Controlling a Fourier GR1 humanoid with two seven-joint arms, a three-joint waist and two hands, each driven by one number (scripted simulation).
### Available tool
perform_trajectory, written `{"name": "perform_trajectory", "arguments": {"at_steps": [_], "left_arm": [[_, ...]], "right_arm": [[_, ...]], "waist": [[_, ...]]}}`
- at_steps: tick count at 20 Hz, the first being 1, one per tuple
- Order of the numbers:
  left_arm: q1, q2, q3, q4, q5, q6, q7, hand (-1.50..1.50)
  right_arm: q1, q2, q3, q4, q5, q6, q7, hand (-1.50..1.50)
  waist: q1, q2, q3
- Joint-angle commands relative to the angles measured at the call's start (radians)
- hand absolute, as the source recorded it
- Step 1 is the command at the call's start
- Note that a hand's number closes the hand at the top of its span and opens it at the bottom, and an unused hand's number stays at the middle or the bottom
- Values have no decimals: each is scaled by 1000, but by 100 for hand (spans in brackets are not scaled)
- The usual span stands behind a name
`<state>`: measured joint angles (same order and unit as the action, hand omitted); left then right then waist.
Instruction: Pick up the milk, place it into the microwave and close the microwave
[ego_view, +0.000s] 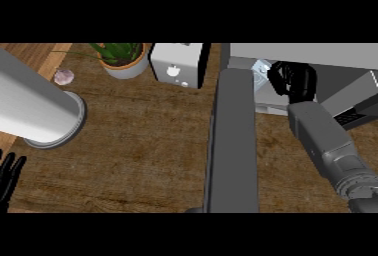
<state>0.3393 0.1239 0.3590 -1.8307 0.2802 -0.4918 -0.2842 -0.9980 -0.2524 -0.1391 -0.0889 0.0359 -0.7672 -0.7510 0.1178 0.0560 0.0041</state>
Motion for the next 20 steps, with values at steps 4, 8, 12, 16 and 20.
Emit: {"name": "perform_trajectory", "arguments": {"at_steps": [4,8,12,16,20], "left_arm": [[-33,5,-7,27,-17,8,5,-150],[-49,10,0,67,-12,-1,-7,-150],[-68,13,-7,68,-26,5,-7,-150],[-87,28,0,72,-51,16,-11,-150],[-81,25,0,97,-34,-6,-27,-150]], "right_arm": [[13,-7,21,37,30,-67,11,150],[14,-17,56,58,67,-37,21,-150],[26,19,48,31,61,-101,-3,-150],[2,14,52,24,69,-114,12,-150],[-24,24,65,32,85,-119,35,-150]], "waist": [[21,9,2],[26,11,1],[24,12,3],[31,13,3],[40,8,1]]}}
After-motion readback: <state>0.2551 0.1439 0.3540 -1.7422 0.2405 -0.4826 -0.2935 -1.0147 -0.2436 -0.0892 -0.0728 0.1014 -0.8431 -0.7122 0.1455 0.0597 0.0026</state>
